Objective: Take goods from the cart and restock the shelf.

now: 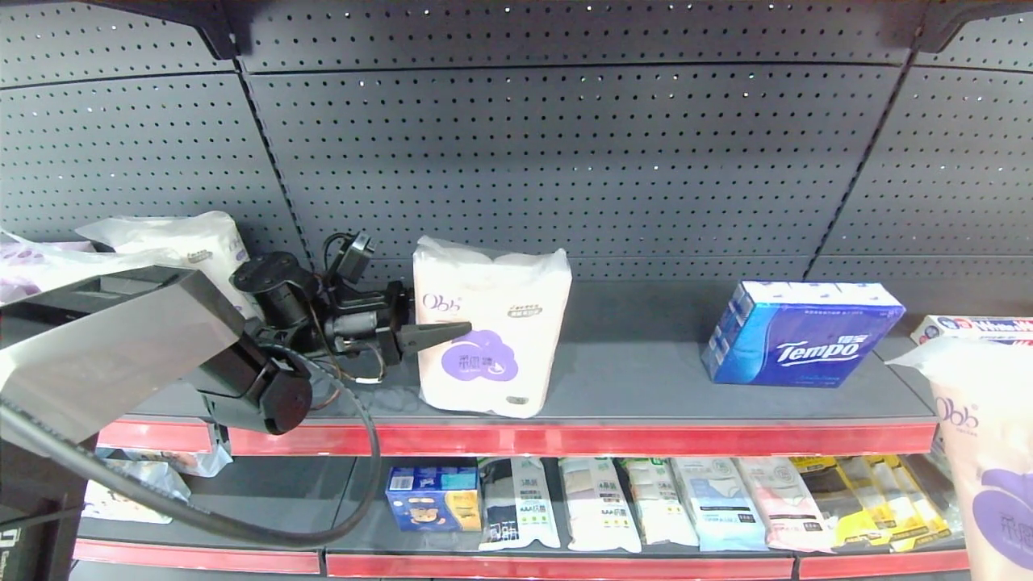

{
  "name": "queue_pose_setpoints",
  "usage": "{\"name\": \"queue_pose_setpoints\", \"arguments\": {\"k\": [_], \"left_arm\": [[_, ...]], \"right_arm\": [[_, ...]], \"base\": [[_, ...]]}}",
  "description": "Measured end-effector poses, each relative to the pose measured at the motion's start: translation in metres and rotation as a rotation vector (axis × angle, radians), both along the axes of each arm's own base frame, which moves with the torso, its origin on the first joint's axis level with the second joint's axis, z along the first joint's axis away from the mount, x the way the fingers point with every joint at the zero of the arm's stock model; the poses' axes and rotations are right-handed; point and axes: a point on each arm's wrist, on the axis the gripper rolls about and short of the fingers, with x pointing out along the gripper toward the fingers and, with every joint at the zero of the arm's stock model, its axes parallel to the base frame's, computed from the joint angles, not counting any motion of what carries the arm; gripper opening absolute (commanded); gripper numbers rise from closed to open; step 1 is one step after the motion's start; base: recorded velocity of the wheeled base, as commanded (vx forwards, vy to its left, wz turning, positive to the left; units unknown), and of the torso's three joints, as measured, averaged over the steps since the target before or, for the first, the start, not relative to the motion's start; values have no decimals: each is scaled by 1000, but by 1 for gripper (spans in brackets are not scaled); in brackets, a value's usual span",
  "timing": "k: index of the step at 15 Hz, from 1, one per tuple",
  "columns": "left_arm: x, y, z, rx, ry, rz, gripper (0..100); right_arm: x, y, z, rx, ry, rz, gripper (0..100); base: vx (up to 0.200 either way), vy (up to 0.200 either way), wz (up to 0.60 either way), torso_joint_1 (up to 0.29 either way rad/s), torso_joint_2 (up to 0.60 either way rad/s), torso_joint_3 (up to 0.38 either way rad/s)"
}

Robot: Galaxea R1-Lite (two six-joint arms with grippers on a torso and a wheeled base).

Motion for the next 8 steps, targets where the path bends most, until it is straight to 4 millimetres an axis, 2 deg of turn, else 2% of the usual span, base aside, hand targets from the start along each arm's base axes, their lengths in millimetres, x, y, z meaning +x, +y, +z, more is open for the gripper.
{"name": "queue_pose_setpoints", "arguments": {"k": [8], "left_arm": [[-3, 1, -6, 12, -13, 4, 0]], "right_arm": [[1, 0, 0, 0, 1, 0, 0]], "base": [[0, 0, 0, 0, 0, 0]]}}
